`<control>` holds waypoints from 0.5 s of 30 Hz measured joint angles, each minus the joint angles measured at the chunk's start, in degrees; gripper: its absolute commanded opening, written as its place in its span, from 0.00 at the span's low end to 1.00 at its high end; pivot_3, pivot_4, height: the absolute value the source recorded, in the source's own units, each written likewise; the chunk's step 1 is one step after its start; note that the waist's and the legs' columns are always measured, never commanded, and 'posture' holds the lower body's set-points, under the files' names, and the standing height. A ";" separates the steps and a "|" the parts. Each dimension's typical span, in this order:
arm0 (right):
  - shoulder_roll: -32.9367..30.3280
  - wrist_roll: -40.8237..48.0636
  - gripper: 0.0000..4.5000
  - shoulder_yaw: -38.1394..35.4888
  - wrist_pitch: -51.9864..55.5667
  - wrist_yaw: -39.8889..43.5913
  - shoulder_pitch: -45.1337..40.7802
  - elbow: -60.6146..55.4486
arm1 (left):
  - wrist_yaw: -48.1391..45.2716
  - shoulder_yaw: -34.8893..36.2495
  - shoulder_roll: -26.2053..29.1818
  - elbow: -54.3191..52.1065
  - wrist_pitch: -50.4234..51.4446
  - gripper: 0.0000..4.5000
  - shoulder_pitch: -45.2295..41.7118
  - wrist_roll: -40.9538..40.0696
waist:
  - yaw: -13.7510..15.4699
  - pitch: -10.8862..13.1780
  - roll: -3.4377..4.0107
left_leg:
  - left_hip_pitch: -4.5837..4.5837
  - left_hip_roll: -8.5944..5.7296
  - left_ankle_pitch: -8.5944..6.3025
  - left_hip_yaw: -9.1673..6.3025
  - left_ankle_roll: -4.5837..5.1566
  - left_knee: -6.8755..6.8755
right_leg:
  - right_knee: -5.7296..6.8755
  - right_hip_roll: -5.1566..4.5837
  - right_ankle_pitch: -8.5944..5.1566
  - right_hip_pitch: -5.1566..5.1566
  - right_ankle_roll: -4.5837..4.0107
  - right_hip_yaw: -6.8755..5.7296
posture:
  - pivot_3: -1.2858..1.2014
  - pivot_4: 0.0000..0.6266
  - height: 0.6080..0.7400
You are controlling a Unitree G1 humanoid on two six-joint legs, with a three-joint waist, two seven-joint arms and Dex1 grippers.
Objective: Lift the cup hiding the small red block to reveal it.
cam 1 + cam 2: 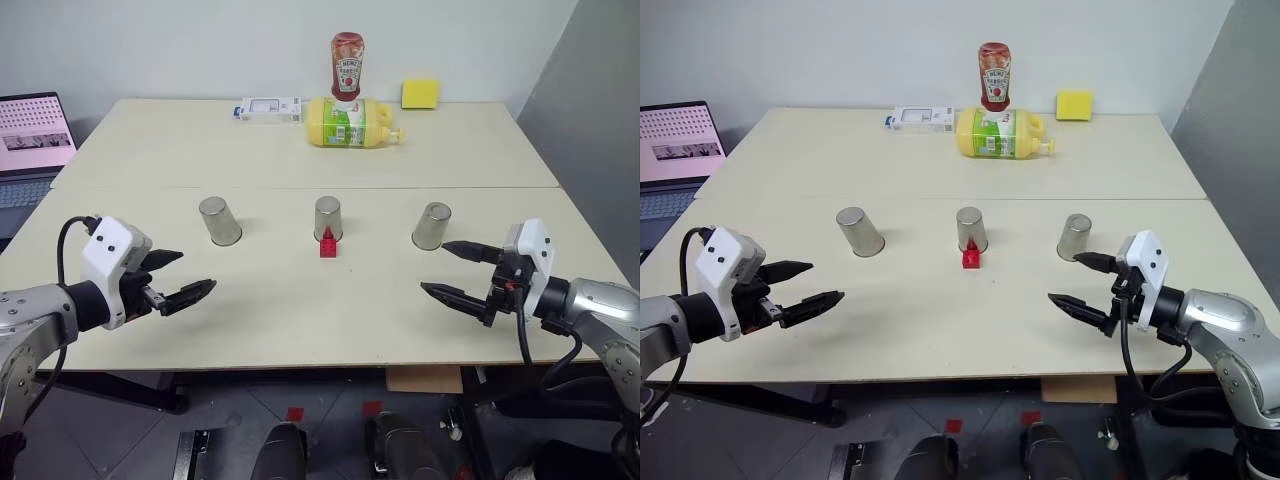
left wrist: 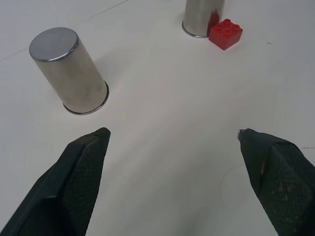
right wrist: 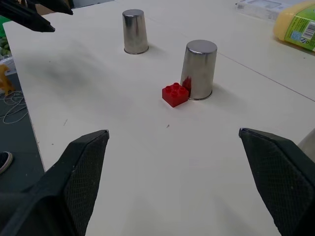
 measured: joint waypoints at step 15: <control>0.00 0.04 1.00 0.02 -0.18 0.06 -0.06 0.00 | -0.67 -1.05 0.02 0.11 -0.56 0.98 -1.20 -0.60 | 0.00 0.00 0.00 | 0.00 0.00 0.00 0.01 0.00 0.00 | 0.00 0.00 0.00 0.00 0.00 0.01 | 0.52 0.24 1.00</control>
